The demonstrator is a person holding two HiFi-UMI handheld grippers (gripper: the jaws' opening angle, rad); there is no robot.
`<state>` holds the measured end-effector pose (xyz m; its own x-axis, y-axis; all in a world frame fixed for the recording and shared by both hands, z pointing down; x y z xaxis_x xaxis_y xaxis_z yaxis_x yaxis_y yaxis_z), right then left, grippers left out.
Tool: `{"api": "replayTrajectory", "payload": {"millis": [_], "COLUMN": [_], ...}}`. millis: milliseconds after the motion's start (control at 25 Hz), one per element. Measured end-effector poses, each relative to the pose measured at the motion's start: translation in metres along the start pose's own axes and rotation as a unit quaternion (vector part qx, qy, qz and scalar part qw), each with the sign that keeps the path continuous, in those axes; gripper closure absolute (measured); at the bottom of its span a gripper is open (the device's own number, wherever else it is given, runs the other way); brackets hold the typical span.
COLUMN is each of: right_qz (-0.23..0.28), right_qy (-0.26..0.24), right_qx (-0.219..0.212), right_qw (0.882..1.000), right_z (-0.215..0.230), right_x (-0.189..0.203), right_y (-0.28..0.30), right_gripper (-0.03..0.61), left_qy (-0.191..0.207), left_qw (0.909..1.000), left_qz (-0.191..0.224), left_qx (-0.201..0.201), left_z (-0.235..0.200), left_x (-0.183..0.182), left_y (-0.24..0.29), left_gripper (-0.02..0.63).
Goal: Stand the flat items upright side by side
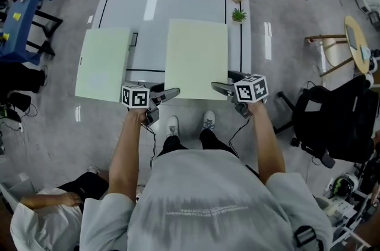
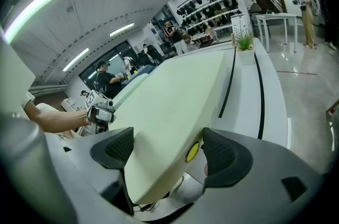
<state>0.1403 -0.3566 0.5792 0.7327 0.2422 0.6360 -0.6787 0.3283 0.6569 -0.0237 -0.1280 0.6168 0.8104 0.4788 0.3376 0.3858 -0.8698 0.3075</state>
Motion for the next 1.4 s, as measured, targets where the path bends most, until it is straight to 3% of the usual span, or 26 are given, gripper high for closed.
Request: {"api": "replayTrajectory", "payload": {"millis": [280, 480, 640, 800, 1120, 1320, 1400], "right_qz": [0.003, 0.011, 0.018, 0.048, 0.056, 0.049, 0.048], "right_qy": [-0.056, -0.094, -0.139, -0.174, -0.229, -0.278, -0.288], "right_qx": [-0.008, -0.007, -0.004, -0.004, -0.029, -0.032, -0.034], "right_qw": [0.998, 0.996, 0.990, 0.984, 0.972, 0.959, 0.956], "right_z": [0.006, 0.017, 0.025, 0.029, 0.034, 0.031, 0.030], "right_x": [-0.022, -0.040, -0.058, -0.090, -0.126, -0.142, -0.145], "right_y": [-0.001, -0.001, 0.004, 0.013, 0.041, 0.054, 0.058], "right_gripper": [0.175, 0.173, 0.170, 0.170, 0.169, 0.170, 0.170], "left_qy": [0.077, 0.150, 0.230, 0.279, 0.338, 0.379, 0.381], "left_qw": [0.9967, 0.9858, 0.9655, 0.9457, 0.9087, 0.8790, 0.8753], "left_qz": [0.012, 0.053, 0.082, 0.101, 0.139, 0.149, 0.150], "left_qx": [-0.025, -0.053, -0.091, -0.133, -0.203, -0.248, -0.257], "left_z": [0.022, 0.037, 0.044, 0.046, 0.038, 0.030, 0.029], "left_x": [-0.014, -0.028, -0.032, -0.034, -0.030, -0.030, -0.030], "left_y": [-0.002, 0.000, 0.003, 0.002, -0.001, -0.003, -0.004], "left_gripper": [0.244, 0.244, 0.242, 0.242, 0.241, 0.239, 0.239]}}
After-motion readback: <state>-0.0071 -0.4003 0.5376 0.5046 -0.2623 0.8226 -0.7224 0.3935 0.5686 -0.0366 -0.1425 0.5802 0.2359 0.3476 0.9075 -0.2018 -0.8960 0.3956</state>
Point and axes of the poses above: the fingertips, and each gripper's own axes: y forward along the fingers, z to its right, x out of its underside, the point moved 7 cm from there along -y, backward along the fingers, and after that the axes turned 8 degrees about -y, right-handed, at the moved point
